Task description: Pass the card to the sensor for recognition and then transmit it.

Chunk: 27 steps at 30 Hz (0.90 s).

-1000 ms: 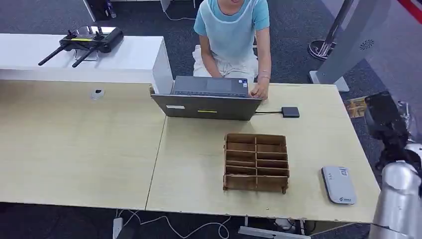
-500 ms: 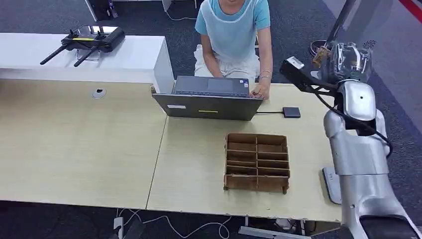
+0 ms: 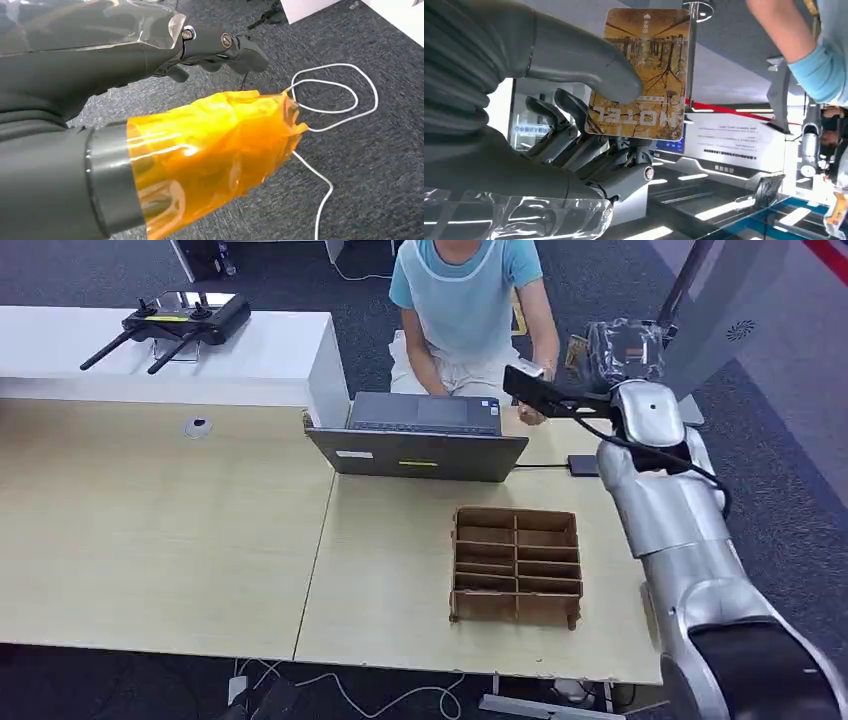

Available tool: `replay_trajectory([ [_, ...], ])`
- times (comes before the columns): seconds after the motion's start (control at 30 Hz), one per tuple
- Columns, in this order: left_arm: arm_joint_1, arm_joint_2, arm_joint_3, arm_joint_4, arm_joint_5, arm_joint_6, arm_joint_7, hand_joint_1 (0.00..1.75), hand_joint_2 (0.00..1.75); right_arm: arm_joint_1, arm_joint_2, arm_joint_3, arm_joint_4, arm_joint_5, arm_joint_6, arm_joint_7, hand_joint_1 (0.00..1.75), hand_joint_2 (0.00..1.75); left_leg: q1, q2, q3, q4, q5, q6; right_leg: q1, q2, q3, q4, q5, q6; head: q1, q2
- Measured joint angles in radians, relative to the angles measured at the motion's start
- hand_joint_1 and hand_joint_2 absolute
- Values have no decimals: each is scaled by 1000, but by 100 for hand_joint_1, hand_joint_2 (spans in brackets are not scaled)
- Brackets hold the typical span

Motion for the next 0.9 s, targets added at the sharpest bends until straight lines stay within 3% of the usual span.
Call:
replay_trajectory([
  [0.37, -7, -6, 0, 0, -6, -9, -10, 0, 0, -67, 64, 36, 119, 20, 0, 1, 175, 175, 0, 0, 0, 0, 0, 0, 0, 0, 0, 0, 0, 0, 0, 0],
  [0.9, -7, -6, 0, 0, -2, -12, -11, 0, 0, -74, 76, 55, 171, 28, 0, 1, 175, 175, 0, 0, 0, 0, 0, 0, 0, 0, 0, 0, 0, 0, 0, 0],
])
